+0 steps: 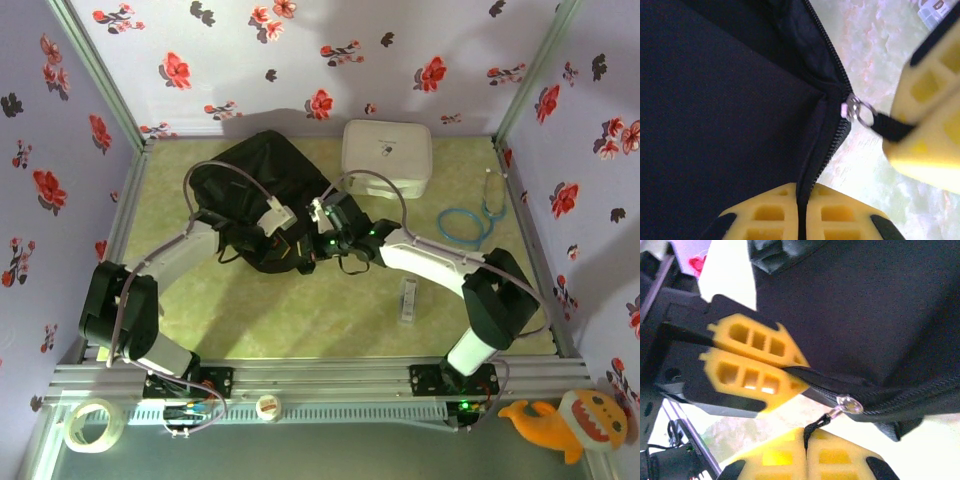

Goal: Pack the student bag

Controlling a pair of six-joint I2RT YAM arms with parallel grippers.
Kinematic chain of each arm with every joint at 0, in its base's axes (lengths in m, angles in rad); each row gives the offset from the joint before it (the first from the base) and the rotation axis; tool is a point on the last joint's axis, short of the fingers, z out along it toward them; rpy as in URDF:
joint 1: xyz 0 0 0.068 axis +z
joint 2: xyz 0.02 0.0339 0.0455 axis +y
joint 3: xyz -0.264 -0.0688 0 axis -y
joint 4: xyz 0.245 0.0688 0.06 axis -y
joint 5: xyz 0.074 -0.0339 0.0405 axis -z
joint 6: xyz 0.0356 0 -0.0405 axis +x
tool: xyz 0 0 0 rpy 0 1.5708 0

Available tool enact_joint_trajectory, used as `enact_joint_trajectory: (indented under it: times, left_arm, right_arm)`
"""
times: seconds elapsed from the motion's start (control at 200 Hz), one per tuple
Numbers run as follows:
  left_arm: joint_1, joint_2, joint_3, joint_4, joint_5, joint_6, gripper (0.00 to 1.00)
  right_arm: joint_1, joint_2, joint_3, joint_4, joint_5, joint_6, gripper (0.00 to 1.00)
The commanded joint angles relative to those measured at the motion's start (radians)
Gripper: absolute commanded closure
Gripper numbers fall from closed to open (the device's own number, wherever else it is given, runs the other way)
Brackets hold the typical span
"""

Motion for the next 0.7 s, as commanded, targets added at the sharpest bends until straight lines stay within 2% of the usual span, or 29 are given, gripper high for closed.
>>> enact_joint_trajectory:
  times: [0.0, 0.14, 0.315, 0.33, 0.395, 0.485, 0.545, 0.695]
  left_arm:
    - [0.004, 0.019, -0.004, 0.062, 0.063, -0.046, 0.92]
    - [0.016, 0.013, -0.010, 0.049, 0.061, -0.037, 0.92]
    - [0.044, -0.019, -0.027, -0.007, 0.044, -0.001, 0.93]
    - [0.044, -0.024, -0.028, -0.012, 0.043, 0.006, 0.93]
    - [0.044, -0.045, -0.043, -0.019, 0.039, 0.025, 0.93]
    - [0.045, -0.074, -0.067, -0.014, 0.035, 0.052, 0.93]
    - [0.042, -0.094, -0.083, -0.009, 0.035, 0.077, 0.93]
    - [0.035, -0.133, -0.108, -0.001, 0.016, 0.152, 0.93]
  right_arm:
    - [0.025, 0.017, -0.003, 0.084, -0.074, 0.020, 1.00]
    - [0.024, 0.004, -0.017, 0.072, -0.031, 0.014, 1.00]
    - [-0.052, -0.100, -0.087, 0.035, 0.089, 0.009, 1.00]
    - [-0.057, -0.109, -0.085, 0.017, 0.097, 0.006, 0.98]
    - [-0.087, -0.128, -0.075, -0.032, 0.109, 0.012, 0.75]
    - [-0.140, -0.166, -0.106, 0.003, 0.148, 0.073, 0.56]
    - [-0.176, -0.169, -0.108, 0.022, 0.165, 0.115, 0.51]
    - [-0.213, -0.044, 0.032, -0.016, 0.099, 0.172, 0.51]
